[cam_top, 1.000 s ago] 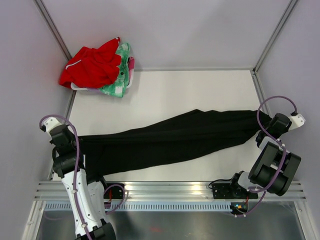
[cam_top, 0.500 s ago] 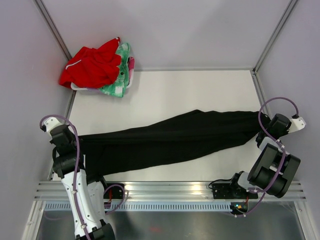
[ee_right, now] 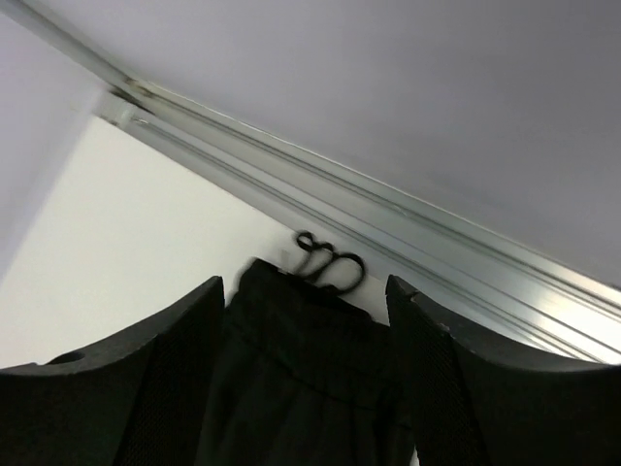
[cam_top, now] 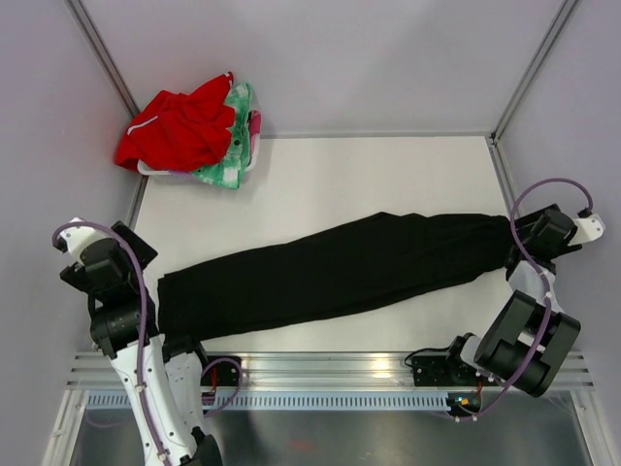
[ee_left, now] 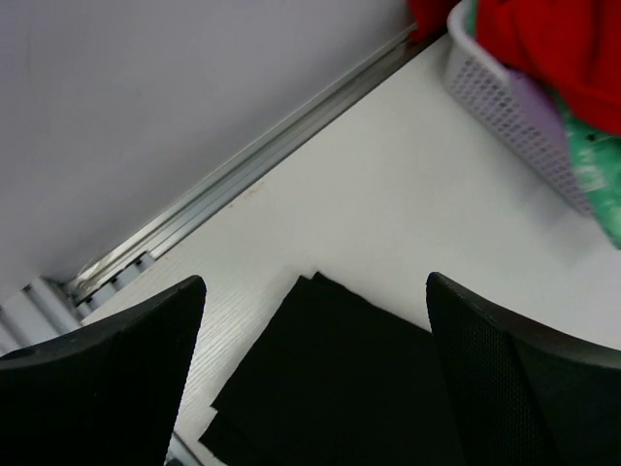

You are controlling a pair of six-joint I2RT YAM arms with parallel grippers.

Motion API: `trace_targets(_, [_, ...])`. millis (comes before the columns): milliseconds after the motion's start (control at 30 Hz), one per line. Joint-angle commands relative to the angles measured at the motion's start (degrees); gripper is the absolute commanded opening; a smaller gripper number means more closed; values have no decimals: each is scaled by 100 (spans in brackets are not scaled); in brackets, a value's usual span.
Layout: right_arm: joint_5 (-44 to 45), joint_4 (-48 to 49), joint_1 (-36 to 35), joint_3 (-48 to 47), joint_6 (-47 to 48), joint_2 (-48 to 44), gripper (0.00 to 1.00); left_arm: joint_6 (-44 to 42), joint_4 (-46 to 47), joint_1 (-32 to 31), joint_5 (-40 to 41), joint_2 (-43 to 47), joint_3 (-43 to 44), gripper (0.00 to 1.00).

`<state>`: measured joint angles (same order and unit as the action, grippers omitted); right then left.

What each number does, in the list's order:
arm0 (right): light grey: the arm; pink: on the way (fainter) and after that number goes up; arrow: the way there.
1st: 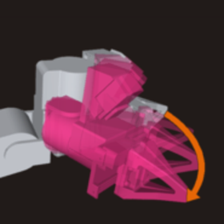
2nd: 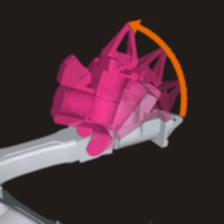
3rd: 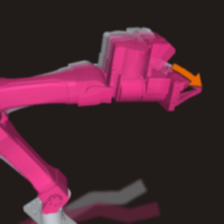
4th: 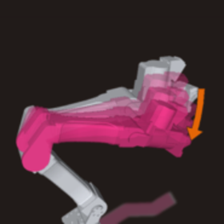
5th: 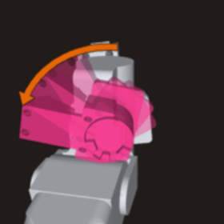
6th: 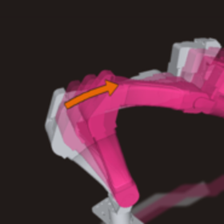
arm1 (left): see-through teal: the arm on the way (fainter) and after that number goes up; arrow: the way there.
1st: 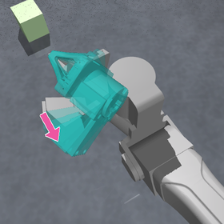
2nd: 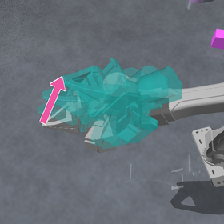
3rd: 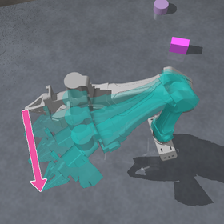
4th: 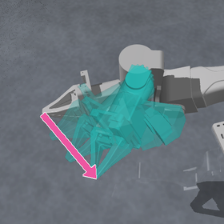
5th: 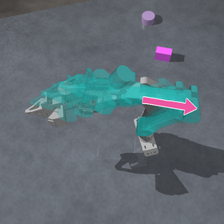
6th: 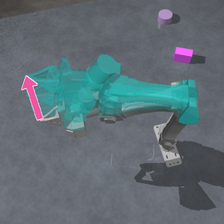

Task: Fold and stack the trousers
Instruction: Fold the trousers

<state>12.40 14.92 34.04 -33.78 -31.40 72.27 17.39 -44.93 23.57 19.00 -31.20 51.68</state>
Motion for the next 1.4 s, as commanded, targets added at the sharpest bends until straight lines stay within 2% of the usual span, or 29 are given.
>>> trace_targets(0, [-474, -200, -143, -629, -139, -248, 74, 64, 247, -37, -998, -158, 457, 100])
trace_targets(67, [-624, -270, -370, -980, 1, -275, 75, -7, 501, -46, -1546, -394, 396, 99])
trace_targets(100, [-877, -244, -459, -1086, 298, -266, 75, -25, 581, -46, -2114, -491, 326, 99])
trace_targets(167, [-1239, -287, -722, -1481, 686, -109, 75, 282, 617, -46, -2452, -885, 220, 98])
trace_targets(200, [-1484, -488, -828, -1883, 888, -21, 75, 370, 634, -46, -2820, -1036, 159, 95])
trace_targets(267, [-1478, -1156, -1109, -2237, 1372, 294, 73, 747, 678, -46, -3025, -1317, -86, 91])
trace_targets(367, [-1522, -1474, -1189, -2353, 1400, 629, 61, 1187, 792, -46, -3096, -1678, -490, 81])
trace_targets(400, [-1556, -1666, -1198, -2326, 1400, 709, 43, 1284, 853, -46, -3026, -1722, -588, 71])
trace_targets(467, [-1653, -1965, -1242, -2282, 1408, 971, 19, 1618, 863, -54, -3025, -1740, -834, 55])
trace_targets(500, [-1636, -2053, -1277, -2265, 1400, 1051, 12, 1723, 863, -63, -3025, -1758, -913, 33])
trace_targets(567, [-1636, -2151, -1391, -2159, 1373, 1253, 1, 2022, 837, -168, -2947, -1863, -1116, 10])
trace_targets(600, [-1618, -2212, -1426, -2142, 1347, 1324, 0, 2084, 776, -212, -2772, -1942, -1142, 2])
trace_targets(667, [-1548, -2449, -1505, -2159, 1303, 1578, 0, 2347, 442, -484, -2404, -2266, -1125, 2])
trace_targets(800, [-1460, -2810, -1594, -2194, 1329, 1983, 0, 3207, -173, -880, -1035, -2689, -1037, 2])
trace_targets(900, [-1469, -2784, -1629, -2168, 1347, 2221, 0, 3903, -491, -898, -680, -3075, -1011, 2])
trace_targets(1033, [-1469, -2766, -1629, -2273, 1329, 2546, 0, 4545, -263, -889, -687, -3602, -1169, 2])
trace_targets(1367, [-1407, -2661, -1629, -2458, 1242, 3056, 0, 4686, 545, -889, -977, -5264, -827, 2])
